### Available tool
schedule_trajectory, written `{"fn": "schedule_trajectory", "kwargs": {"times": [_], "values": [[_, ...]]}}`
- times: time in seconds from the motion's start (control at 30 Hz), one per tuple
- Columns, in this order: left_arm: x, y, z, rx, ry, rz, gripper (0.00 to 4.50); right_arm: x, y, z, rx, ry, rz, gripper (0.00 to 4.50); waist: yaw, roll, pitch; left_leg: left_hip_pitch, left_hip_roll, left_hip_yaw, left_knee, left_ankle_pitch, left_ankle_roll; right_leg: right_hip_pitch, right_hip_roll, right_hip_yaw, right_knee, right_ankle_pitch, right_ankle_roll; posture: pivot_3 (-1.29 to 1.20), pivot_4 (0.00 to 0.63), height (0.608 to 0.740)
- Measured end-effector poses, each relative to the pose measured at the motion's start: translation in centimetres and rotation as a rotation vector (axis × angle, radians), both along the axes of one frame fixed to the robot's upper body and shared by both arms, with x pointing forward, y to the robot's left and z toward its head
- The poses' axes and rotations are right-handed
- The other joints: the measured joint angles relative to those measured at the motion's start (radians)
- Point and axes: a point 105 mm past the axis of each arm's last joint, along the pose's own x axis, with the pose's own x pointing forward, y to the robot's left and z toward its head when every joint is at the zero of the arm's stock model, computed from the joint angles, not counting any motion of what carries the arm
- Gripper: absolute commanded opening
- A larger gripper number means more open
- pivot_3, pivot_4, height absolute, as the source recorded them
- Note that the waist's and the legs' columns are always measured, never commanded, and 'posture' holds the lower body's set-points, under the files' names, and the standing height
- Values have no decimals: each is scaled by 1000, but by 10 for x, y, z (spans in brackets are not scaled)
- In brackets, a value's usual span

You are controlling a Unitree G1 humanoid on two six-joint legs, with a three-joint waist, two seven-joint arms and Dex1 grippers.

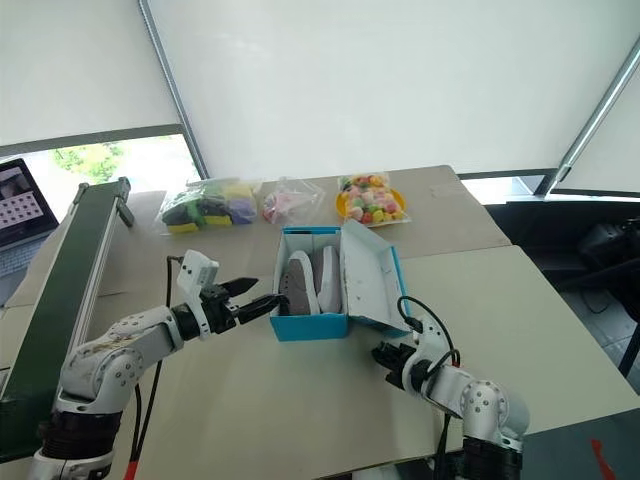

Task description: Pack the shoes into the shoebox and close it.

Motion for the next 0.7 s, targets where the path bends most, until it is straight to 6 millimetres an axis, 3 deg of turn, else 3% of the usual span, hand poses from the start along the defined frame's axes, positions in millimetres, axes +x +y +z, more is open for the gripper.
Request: {"fn": "schedule_trajectory", "kwargs": {"times": [0.17, 0.4, 0.7], "values": [[0, 0, 0, 1, 2, 2, 4500, 22, 3, -3, 80, 30, -177, 61, -4, -9, 1, 6, 3, -1, -2, 0, -1, 2, 6, -1, -2, 5, 9, 0, 150, 640], [-2, 0, -1, 7, 11, -1, 4500, 43, -30, 0, 208, 0, -506, 61, 3, -2, 8, 14, 1, -2, -2, 1, -2, 12, 13, 5, -8, 10, 17, 0, 150, 640], [-1, 0, 2, 9, 3, -2, 4500, 57, -36, 19, 374, -147, -593, 61, -6, 0, 10, 3, -2, 5, 1, 0, -4, -2, 11, 23, -8, 12, 13, 0, 150, 640]]}}
